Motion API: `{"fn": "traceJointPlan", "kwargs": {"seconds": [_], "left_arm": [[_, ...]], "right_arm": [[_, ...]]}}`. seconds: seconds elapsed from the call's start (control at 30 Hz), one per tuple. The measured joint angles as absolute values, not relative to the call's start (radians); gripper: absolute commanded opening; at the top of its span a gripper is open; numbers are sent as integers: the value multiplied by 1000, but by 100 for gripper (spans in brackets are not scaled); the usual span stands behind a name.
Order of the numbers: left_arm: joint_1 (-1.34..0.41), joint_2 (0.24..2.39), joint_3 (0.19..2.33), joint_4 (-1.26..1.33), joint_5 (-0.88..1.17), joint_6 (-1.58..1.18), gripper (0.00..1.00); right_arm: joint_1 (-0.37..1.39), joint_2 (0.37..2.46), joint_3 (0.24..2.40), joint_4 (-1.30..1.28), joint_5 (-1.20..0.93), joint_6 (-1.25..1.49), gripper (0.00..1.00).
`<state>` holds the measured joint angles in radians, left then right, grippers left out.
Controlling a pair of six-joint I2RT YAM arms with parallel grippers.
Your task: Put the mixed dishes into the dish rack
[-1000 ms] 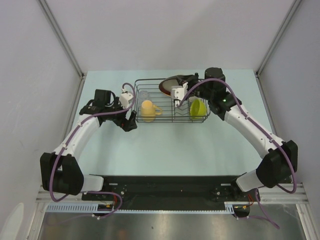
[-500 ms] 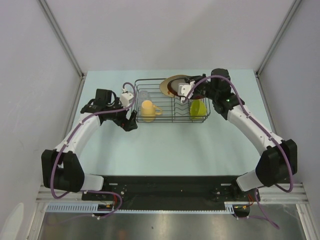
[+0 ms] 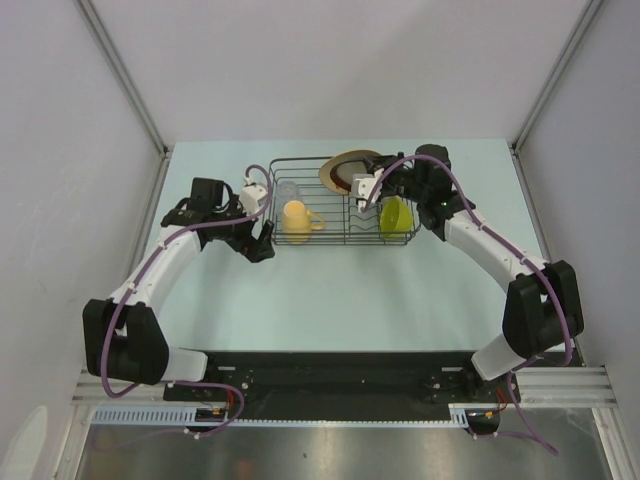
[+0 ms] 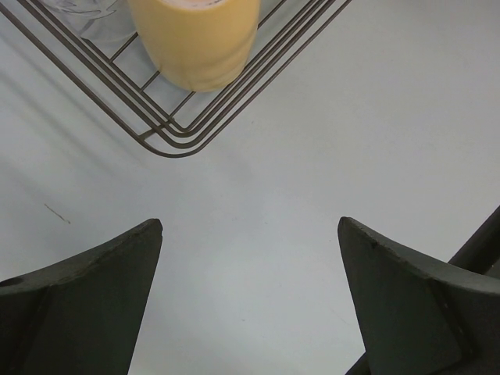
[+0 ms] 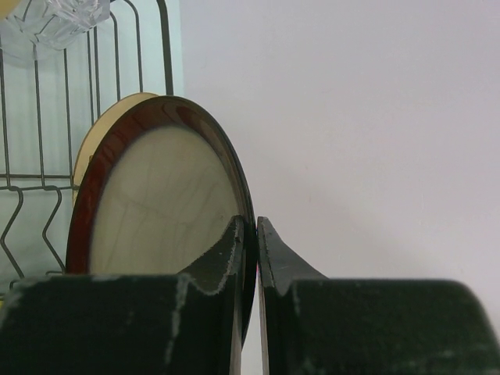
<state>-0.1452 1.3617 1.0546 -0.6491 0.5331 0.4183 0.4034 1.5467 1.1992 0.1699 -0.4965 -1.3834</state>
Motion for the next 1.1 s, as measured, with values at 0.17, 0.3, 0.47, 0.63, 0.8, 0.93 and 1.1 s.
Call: {"fn": "traceJointPlan", "kwargs": {"seconds": [0.17, 0.3, 0.47, 0.63, 0.8, 0.93, 1.1], "left_arm": [[-145, 1362, 1055, -649, 531, 418, 100], [-145, 1362, 1055, -649, 529, 418, 100], [-145, 1362, 1055, -649, 527, 418, 100], [-145, 1362, 1055, -649, 526, 418, 100], [-145, 1362, 1055, -649, 526, 418, 100], [-145, 1362, 1055, -648, 526, 418, 100], [-145, 1362, 1055, -643, 525, 418, 100]], "right_arm": [[394, 1547, 1192, 178, -525, -1385, 0], [389, 1547, 1173, 205, -555, -1380, 0], [386, 1547, 1164, 218, -579, -1364, 0], [386, 1547, 1158, 228, -589, -1353, 0], [398, 1549, 1139, 261, -584, -1330, 0], [411, 1566, 1138, 268, -579, -1328, 0], [424, 1581, 1138, 266, -577, -1348, 0]]}}
